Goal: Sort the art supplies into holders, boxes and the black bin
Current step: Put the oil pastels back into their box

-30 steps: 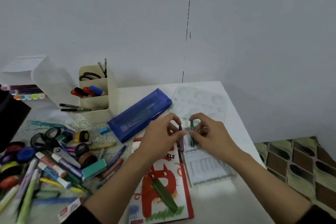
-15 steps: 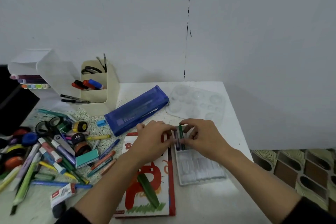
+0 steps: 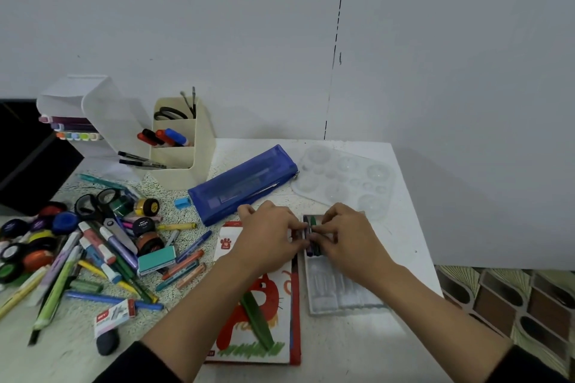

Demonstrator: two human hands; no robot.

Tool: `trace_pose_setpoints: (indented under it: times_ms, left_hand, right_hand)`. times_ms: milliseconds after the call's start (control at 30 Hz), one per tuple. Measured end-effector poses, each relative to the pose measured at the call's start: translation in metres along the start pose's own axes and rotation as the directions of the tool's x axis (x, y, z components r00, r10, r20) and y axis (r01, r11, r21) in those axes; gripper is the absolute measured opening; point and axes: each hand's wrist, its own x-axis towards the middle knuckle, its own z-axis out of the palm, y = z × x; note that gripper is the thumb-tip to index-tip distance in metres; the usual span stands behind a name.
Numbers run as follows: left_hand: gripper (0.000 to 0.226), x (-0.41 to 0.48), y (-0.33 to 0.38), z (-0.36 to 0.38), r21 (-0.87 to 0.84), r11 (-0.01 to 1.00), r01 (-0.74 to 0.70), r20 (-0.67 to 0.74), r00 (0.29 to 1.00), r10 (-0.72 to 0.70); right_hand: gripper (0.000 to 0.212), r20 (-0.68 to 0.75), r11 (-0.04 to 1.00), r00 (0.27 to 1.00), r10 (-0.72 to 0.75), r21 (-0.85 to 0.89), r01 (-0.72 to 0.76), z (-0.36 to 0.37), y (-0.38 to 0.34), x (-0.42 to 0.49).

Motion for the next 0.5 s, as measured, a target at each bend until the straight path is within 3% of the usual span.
trace_pose_setpoints:
  times_ms: [100,167,333,500]
  left_hand:
    - [0.039,-0.001,0.001,0.0,0.035,0.999,-0.003,0.007,1.0,0.003]
    - [0.037,-0.001,0.002,0.0,0.042,0.999,-0.008,-0.004,1.0,0.008]
    - [0.034,-0.008,0.003,0.0,0.021,0.998,-0.055,-0.013,0.998,0.056]
    - [0.026,-0.047,-0.028,-0.007,-0.238,0.968,-0.079,-0.22,0.975,0.025]
  right_hand:
    - [0.023,0.136,0.967,0.989,-0.06,-0.24,0.092,-0.002,-0.003,-0.001]
    - [0.021,0.167,0.953,0.985,-0.04,-0.291,0.088,-0.006,-0.005,0.003]
    - [0.01,0.181,0.98,0.977,0.112,-0.186,-0.078,-0.014,-0.012,0.016]
    - [0.007,-0.012,0.999,0.999,0.037,-0.011,-0.037,-0.01,-0.035,0.012]
